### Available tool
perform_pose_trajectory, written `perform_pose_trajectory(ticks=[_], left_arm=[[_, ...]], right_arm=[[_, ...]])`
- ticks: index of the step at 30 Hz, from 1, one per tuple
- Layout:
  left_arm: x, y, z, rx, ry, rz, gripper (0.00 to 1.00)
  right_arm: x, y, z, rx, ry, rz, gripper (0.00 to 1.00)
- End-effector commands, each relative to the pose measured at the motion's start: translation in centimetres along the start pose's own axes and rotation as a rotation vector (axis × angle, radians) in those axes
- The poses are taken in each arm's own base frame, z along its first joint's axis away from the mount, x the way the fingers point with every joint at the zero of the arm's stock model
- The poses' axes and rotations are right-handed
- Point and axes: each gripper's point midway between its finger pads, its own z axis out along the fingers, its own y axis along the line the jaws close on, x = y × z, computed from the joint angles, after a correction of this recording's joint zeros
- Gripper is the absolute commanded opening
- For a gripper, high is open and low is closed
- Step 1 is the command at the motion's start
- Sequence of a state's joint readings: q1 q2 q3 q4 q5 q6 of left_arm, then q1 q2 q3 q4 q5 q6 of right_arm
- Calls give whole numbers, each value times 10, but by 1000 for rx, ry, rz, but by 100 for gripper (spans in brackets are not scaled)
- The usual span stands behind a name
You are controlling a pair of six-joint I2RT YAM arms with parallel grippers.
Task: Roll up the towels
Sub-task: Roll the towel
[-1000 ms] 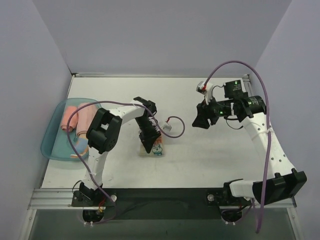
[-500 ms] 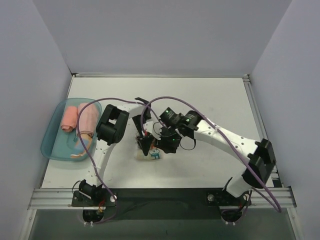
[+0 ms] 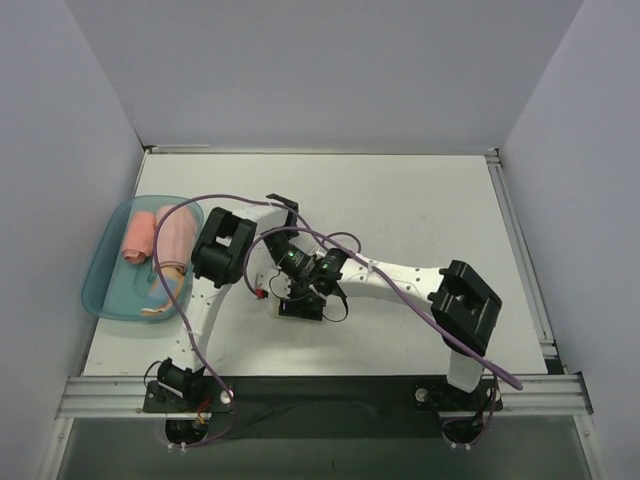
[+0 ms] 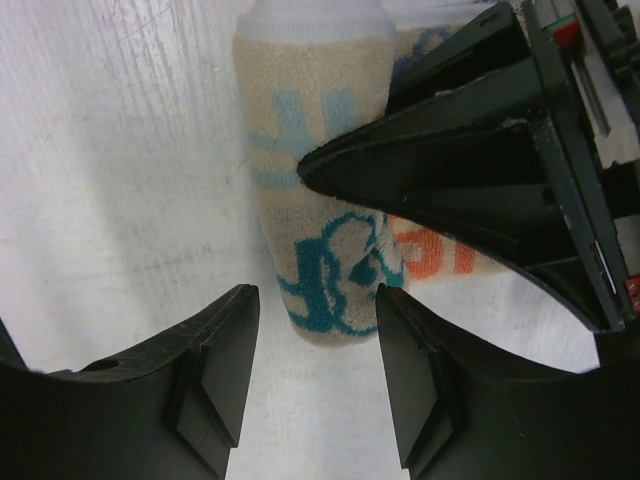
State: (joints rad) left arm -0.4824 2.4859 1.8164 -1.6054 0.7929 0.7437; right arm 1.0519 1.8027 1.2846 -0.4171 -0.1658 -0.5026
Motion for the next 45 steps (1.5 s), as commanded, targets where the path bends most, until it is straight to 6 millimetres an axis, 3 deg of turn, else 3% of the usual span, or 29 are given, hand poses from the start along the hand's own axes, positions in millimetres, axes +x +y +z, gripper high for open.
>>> perform_pose_trajectory(ticks=[1,8,13,16,20,26,28,30,31,33,34,36,37,38,39,40,41,44,45], left_arm=[[12,75,7,-172,139,138,29],[11,75,2,-179,100,136,37],[11,73,-20,-213,-15,132,45],[12,65,-34,-207,-102,126,48],[8,38,-85,-188,-340,135,61],[17,6,-162,-220,-630,189,63],[25,-7,-196,-236,-764,219,64],[42,-6,-230,-275,-896,218,64],[47,-19,-241,-297,-951,248,64],[58,-20,-261,-377,-1023,284,64],[64,-32,-266,-442,-1036,320,64],[69,-30,-258,-509,-1036,365,65],[74,-45,-258,-568,-1046,422,65],[78,-39,-239,-557,-1035,416,66],[77,-39,-238,-612,-1033,473,67],[77,-53,-231,-653,-1020,538,67],[81,-45,-208,-644,-981,533,68],[76,-54,-175,-734,-866,684,70],[71,-50,-152,-734,-815,739,72]], right_arm=[[-5,-8,8,28,-14,-18,50],[19,7,32,-86,15,39,42],[30,11,38,-178,-6,114,9],[30,17,37,-250,-37,154,0],[27,29,36,-368,-46,198,0],[21,31,40,-502,-61,322,0],[22,31,42,-540,-58,364,0],[17,27,42,-588,-85,423,0],[17,28,40,-612,-82,449,0],[12,21,41,-655,-101,493,0],[12,22,40,-680,-93,513,0],[7,16,40,-730,-121,559,0],[7,17,40,-751,-112,587,0],[9,18,43,-771,-106,608,0],[6,14,42,-778,-116,618,0],[8,15,42,-788,-96,639,0],[10,16,46,-801,-76,656,0],[12,16,47,-853,-43,701,0],[12,16,47,-866,-40,715,0]])
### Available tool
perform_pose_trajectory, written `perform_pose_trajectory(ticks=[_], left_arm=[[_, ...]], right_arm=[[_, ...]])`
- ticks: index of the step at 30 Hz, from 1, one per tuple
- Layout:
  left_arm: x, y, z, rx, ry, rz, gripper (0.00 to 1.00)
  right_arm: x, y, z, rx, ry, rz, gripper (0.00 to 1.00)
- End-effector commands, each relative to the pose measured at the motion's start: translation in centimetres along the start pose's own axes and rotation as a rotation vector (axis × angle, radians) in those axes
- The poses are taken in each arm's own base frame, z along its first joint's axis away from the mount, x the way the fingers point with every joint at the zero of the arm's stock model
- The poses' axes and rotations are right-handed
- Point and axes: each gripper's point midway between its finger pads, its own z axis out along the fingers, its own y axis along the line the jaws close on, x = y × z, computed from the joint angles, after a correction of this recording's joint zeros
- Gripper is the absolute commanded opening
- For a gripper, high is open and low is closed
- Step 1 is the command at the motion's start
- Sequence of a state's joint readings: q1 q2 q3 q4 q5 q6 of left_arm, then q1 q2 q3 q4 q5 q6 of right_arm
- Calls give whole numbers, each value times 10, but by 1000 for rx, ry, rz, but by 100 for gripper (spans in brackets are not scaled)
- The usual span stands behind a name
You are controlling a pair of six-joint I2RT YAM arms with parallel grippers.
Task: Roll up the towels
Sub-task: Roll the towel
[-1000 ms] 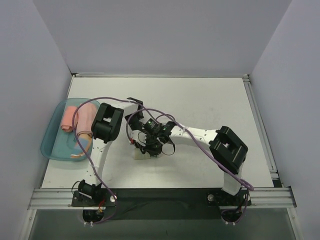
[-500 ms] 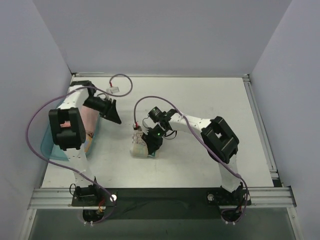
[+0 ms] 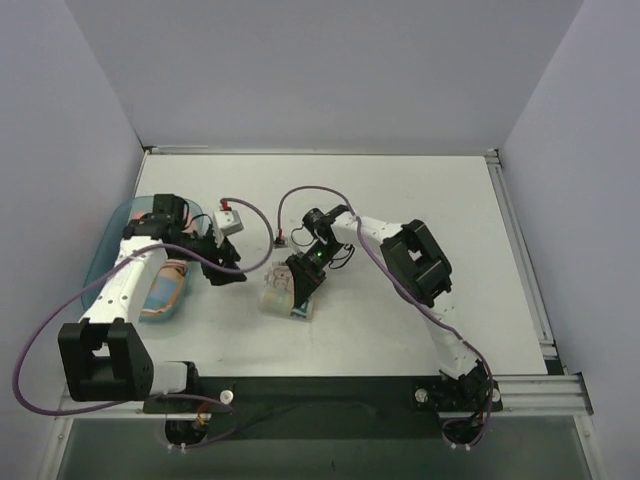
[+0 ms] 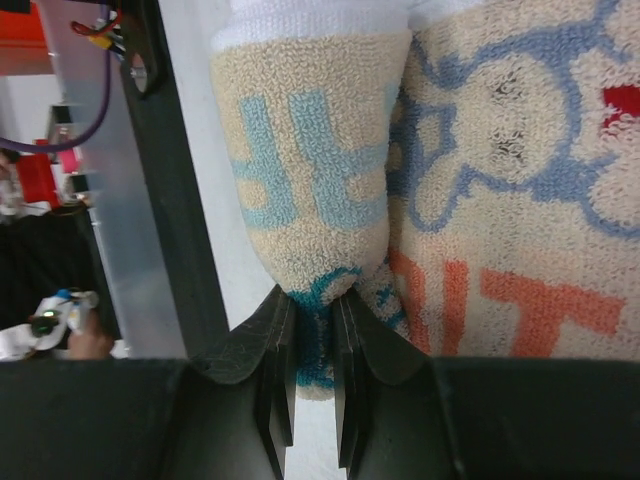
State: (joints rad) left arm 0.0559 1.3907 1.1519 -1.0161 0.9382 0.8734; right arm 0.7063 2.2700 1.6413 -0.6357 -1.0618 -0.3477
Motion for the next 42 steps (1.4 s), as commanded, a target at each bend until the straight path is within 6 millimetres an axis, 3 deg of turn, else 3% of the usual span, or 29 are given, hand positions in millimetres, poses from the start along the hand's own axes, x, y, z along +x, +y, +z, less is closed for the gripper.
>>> perform_pose_trajectory(ticks=[1,2,3,6,9,17,22,23,26,27,30,34,35,36,37,38,42], left_arm=[[6,-15,24,-13,21,320,73],[7,-32,39,29,36,392,75],[18,-33,49,14,63,448,77],[19,-54,69,23,96,656,80],[25,-69,85,59,106,750,80],[37,-72,125,88,166,819,77],[77,-69,144,135,311,741,66],[83,-66,146,128,342,711,57],[103,-58,146,101,441,583,44],[106,-58,146,102,446,568,36],[121,-64,140,115,478,517,22],[140,-73,133,153,544,438,11],[144,-76,130,168,561,408,11],[146,-78,129,179,568,392,10],[147,-81,127,212,568,323,7],[150,-81,128,217,577,316,7],[143,-70,129,271,555,178,7]], right_arm=[[37,-6,10,-32,129,181,0],[40,-9,11,-34,137,190,0],[41,-9,11,-37,141,197,0],[41,-11,12,-52,160,227,0],[42,-11,12,-70,171,261,0],[42,-17,13,-73,190,335,0],[32,-21,6,-81,154,363,0],[30,-20,4,-80,148,370,0],[26,-19,-2,-73,133,378,5],[25,-19,-4,-69,127,382,7],[21,-21,-14,-43,106,407,26],[17,-32,-29,13,64,444,41],[16,-32,-36,31,49,443,49],[14,-34,-39,43,33,440,50],[7,-27,-56,73,-17,416,53],[5,-28,-56,76,-23,413,53],[-10,-8,-90,126,-130,331,53]])
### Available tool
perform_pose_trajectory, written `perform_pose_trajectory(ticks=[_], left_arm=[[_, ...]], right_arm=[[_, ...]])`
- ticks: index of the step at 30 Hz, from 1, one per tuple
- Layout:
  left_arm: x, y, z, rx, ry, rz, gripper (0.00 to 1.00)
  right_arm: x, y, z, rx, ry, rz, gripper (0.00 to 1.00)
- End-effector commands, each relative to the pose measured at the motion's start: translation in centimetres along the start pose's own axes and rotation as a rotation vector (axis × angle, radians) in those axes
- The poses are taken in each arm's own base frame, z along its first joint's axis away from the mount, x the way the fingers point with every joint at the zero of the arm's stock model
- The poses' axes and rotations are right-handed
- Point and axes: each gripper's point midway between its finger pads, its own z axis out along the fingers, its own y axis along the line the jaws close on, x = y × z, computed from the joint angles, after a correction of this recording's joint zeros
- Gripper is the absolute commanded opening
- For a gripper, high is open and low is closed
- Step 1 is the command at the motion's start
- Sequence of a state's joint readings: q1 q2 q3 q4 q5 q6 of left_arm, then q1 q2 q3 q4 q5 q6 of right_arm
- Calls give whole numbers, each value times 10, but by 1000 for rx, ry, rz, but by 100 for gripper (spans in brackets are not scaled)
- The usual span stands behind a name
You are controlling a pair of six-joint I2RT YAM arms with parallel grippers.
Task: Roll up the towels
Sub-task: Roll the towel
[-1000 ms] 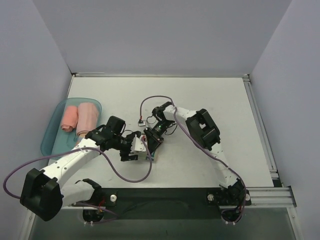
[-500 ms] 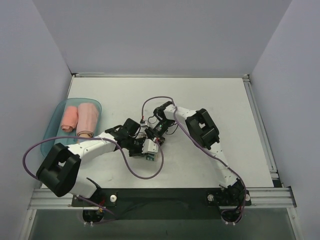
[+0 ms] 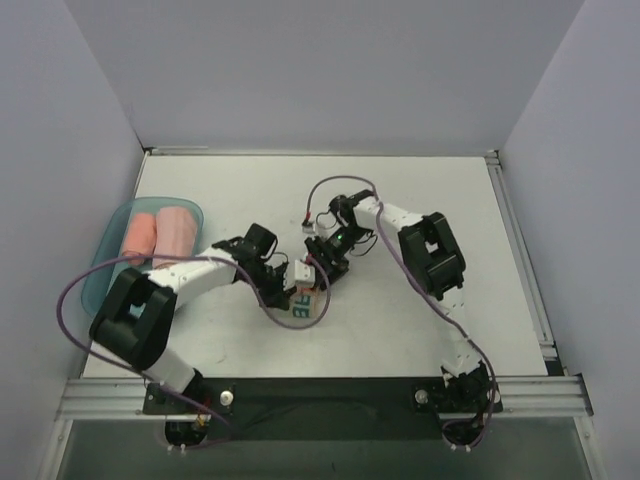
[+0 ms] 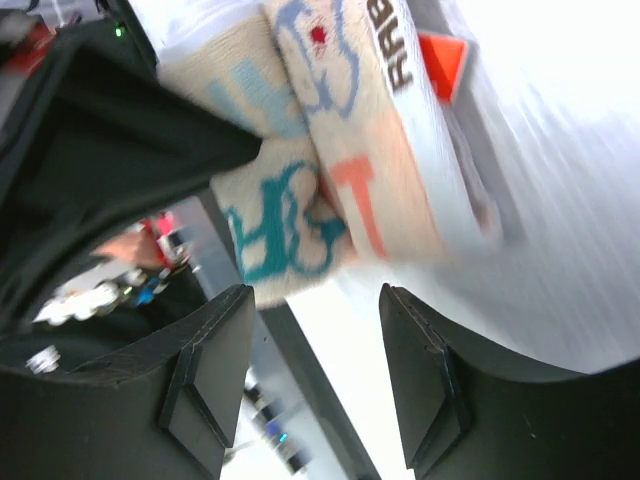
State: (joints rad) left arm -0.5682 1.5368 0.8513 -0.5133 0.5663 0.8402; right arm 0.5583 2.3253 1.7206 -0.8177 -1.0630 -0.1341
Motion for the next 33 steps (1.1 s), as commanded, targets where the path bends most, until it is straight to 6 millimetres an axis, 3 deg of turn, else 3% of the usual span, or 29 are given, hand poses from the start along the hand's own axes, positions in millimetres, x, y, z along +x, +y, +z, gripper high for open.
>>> perform_pose_trajectory(ticks=[1,2,3,8,11,12,13,18,21,26,28,29,33], left_arm=[[53,-43,0,234,160,-261,7],[46,-30,2,252,151,-271,8],[43,-27,0,275,142,-291,8],[19,-1,-4,410,39,-399,8],[31,1,4,503,73,-472,8],[26,12,4,506,56,-476,8],[26,10,2,542,62,-506,9],[40,24,12,610,111,-611,12],[44,33,17,620,127,-626,13],[48,40,22,657,160,-652,15],[50,41,24,662,164,-658,16],[50,41,25,663,160,-660,16],[49,42,26,672,156,-664,17]], right_arm=[[-12,21,-47,107,-141,-120,53],[-8,20,-52,127,-150,-125,53],[-7,31,-64,138,-179,-162,53],[8,43,-97,196,-273,-245,52],[22,41,-106,260,-291,-251,51],[28,43,-108,274,-295,-258,50],[31,43,-108,283,-294,-260,50],[38,53,-112,338,-313,-349,49],[38,60,-107,397,-291,-427,49],[33,71,-80,576,-182,-666,53],[26,75,-60,631,-141,-789,65],[21,64,-57,707,-116,-817,70],[-2,58,-32,857,-85,-1016,70]])
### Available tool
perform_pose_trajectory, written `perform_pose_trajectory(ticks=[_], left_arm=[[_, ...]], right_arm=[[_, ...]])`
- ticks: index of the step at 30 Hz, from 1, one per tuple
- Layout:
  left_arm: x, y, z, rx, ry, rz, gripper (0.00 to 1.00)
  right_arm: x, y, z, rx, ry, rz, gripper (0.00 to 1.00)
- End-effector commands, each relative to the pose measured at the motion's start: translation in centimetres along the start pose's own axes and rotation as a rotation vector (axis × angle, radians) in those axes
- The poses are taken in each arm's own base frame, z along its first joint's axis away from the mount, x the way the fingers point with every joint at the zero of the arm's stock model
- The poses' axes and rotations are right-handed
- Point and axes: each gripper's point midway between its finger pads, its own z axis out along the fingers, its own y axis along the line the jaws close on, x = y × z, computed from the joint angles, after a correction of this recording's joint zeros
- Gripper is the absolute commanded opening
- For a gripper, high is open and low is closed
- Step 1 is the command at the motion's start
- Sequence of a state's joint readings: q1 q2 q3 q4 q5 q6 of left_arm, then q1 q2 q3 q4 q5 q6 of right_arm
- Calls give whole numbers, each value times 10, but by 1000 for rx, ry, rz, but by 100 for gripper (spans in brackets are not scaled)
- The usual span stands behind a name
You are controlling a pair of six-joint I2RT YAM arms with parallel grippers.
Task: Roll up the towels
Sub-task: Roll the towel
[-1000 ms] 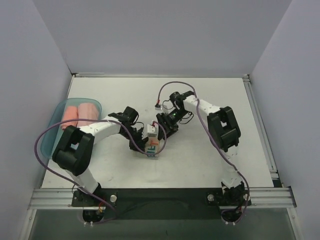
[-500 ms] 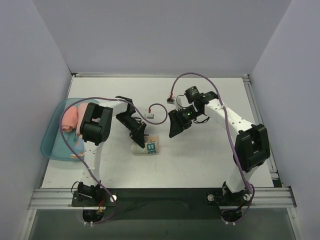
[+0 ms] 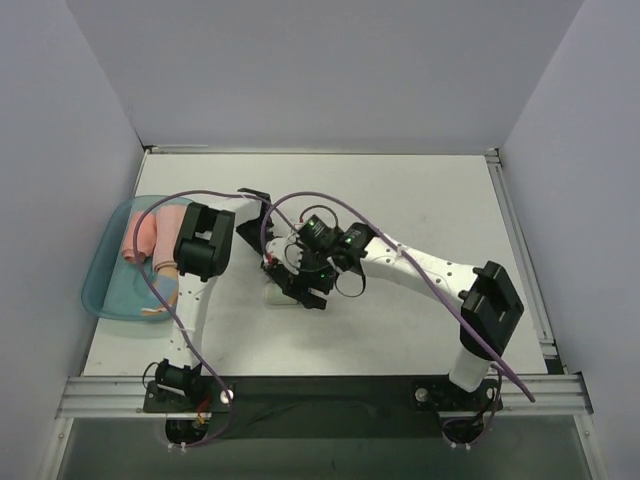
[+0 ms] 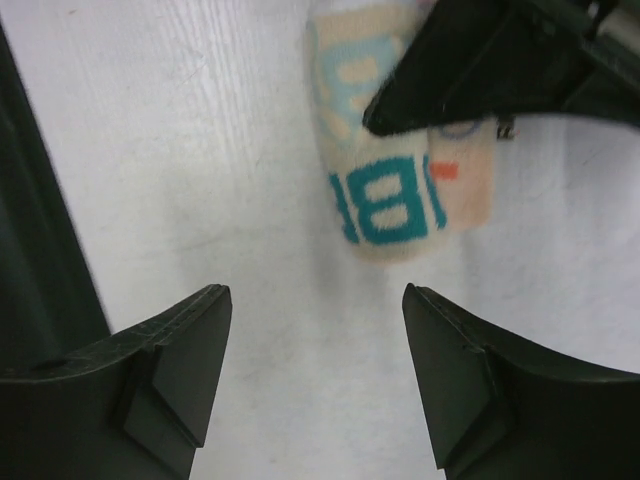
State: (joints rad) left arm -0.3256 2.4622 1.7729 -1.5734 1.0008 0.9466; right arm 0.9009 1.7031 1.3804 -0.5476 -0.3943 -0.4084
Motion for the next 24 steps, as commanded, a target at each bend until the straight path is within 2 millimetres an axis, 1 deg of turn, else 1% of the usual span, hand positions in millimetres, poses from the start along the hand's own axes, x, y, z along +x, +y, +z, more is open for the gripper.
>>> perform_pose_trajectory(ticks=[1,2,3,4,5,6,7,8,9,11,13,14,16,17,18,19,20,21,22,23,24], left_arm=[[24,53,1,-99,147,110,17],[24,53,1,-96,147,105,17],[23,52,1,-93,148,104,17],[23,53,2,-90,147,103,17],[23,53,2,-88,149,99,17],[22,52,1,-85,145,99,17],[22,53,2,-84,144,98,17],[22,53,2,-80,145,96,17],[22,53,2,-79,144,95,17],[22,53,2,-78,143,91,17],[21,52,2,-76,138,92,17],[21,53,1,-76,137,90,17],[22,53,1,-73,136,86,17],[21,53,1,-73,136,87,17],[21,53,1,-73,135,90,17],[21,53,1,-73,134,91,18],[21,52,1,-71,132,87,18],[21,52,1,-71,127,89,19],[21,52,-1,-73,120,91,20],[22,53,0,-76,114,94,20],[23,54,-1,-80,109,94,21]], right_arm=[[-15,-36,20,236,9,-235,69],[-18,-34,26,251,6,-276,67],[-14,-33,34,280,24,-321,66],[-24,-36,38,314,-5,-380,66],[-23,-37,45,333,6,-411,65],[-24,-35,54,351,-5,-445,64],[-21,-38,58,380,11,-460,64],[-17,-38,66,399,14,-497,62],[-16,-39,68,396,22,-508,62],[-9,-36,80,415,28,-550,61],[-7,-32,88,416,23,-578,61],[5,-33,96,413,55,-588,61],[9,-34,105,414,67,-609,59],[15,-35,111,410,85,-611,54],[16,-36,113,407,85,-609,50],[18,-36,115,396,84,-605,44],[20,-34,116,374,77,-593,28],[23,-32,117,349,76,-584,20],[26,-29,118,323,75,-561,5],[23,-26,118,266,51,-539,0],[33,-20,117,210,82,-514,0]])
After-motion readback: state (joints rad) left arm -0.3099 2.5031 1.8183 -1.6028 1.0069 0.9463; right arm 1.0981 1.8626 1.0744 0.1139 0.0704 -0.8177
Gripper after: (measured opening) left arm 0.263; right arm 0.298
